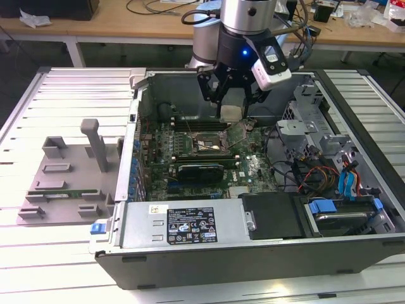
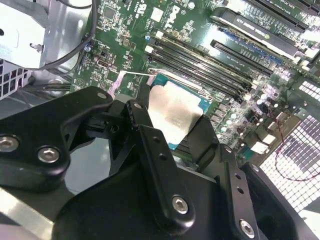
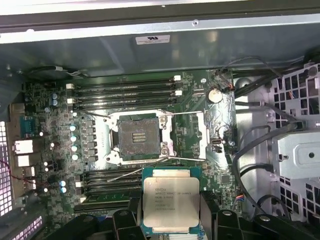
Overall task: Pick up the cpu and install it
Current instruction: 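Place the cpu into insertion slot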
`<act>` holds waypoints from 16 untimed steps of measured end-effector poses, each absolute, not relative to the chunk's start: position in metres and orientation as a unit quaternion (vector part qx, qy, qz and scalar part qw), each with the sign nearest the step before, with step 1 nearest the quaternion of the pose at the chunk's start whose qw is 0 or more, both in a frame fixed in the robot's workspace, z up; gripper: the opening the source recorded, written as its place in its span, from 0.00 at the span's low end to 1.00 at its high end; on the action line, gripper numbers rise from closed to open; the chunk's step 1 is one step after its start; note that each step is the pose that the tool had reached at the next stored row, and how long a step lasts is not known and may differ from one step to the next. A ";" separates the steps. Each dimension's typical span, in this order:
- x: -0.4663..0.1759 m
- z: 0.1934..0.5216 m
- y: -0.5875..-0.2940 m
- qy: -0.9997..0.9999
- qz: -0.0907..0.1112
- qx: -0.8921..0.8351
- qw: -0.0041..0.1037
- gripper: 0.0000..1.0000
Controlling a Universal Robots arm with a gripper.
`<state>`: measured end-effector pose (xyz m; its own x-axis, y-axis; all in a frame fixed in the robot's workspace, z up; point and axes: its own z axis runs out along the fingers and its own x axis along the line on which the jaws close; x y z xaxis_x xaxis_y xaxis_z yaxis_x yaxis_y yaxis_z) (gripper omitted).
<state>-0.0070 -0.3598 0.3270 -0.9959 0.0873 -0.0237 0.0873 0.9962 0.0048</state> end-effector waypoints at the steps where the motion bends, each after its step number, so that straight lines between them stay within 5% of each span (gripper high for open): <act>1: -0.007 0.327 -0.360 0.999 0.002 0.047 0.012 0.55; 16: -0.007 0.327 -0.360 0.995 0.001 0.097 0.012 0.55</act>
<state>-0.0070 -0.3598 0.3266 -0.9809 0.1930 -0.0237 0.1929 0.9812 0.0048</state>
